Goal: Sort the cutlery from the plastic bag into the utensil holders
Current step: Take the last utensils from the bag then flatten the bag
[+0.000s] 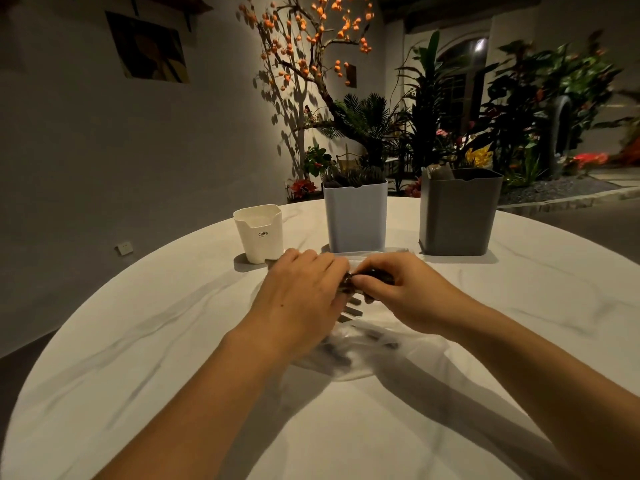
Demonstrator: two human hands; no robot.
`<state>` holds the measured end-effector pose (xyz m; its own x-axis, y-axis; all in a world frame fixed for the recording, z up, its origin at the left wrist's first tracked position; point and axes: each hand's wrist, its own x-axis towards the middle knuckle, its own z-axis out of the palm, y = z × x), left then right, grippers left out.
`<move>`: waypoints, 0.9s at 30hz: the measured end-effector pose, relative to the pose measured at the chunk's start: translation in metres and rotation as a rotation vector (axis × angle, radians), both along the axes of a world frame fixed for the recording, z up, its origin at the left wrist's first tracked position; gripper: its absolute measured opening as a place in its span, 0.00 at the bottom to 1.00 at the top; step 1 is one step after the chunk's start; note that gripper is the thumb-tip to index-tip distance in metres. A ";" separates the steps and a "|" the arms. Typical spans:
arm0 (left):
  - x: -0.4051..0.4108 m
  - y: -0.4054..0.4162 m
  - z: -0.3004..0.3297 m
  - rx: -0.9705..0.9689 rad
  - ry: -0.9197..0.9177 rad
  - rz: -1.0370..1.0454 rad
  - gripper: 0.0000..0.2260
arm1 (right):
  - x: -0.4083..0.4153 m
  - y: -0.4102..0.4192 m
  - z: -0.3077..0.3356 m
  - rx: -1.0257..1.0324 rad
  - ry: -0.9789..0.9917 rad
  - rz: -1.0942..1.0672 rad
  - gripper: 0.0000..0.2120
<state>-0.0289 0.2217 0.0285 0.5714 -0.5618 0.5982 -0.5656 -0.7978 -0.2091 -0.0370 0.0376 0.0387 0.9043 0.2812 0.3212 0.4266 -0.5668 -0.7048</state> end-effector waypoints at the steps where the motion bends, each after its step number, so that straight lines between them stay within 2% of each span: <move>1: 0.000 0.001 0.003 0.006 0.038 0.011 0.06 | 0.001 -0.002 0.001 0.026 -0.009 -0.014 0.06; 4: -0.003 0.003 0.005 -0.079 0.191 0.025 0.06 | 0.002 -0.007 0.006 0.210 0.011 -0.025 0.16; 7: -0.001 0.005 0.003 -0.280 0.406 0.012 0.09 | 0.003 -0.017 0.009 0.474 0.103 0.061 0.26; 8: 0.001 0.005 0.003 -0.364 0.481 -0.020 0.14 | 0.004 -0.019 0.008 0.533 0.113 0.077 0.25; 10: 0.000 0.004 0.005 -0.523 0.611 -0.091 0.21 | 0.004 -0.019 0.009 0.607 0.099 0.085 0.16; 13: -0.005 0.001 0.005 -0.662 0.751 -0.112 0.19 | 0.003 -0.016 0.007 0.609 0.077 0.066 0.09; 22: -0.013 -0.001 0.011 -0.900 1.028 -0.236 0.17 | 0.004 -0.011 0.003 0.559 0.063 0.056 0.10; 27: -0.013 -0.006 0.009 -0.942 1.029 -0.254 0.17 | 0.003 -0.008 0.003 0.589 0.079 0.075 0.11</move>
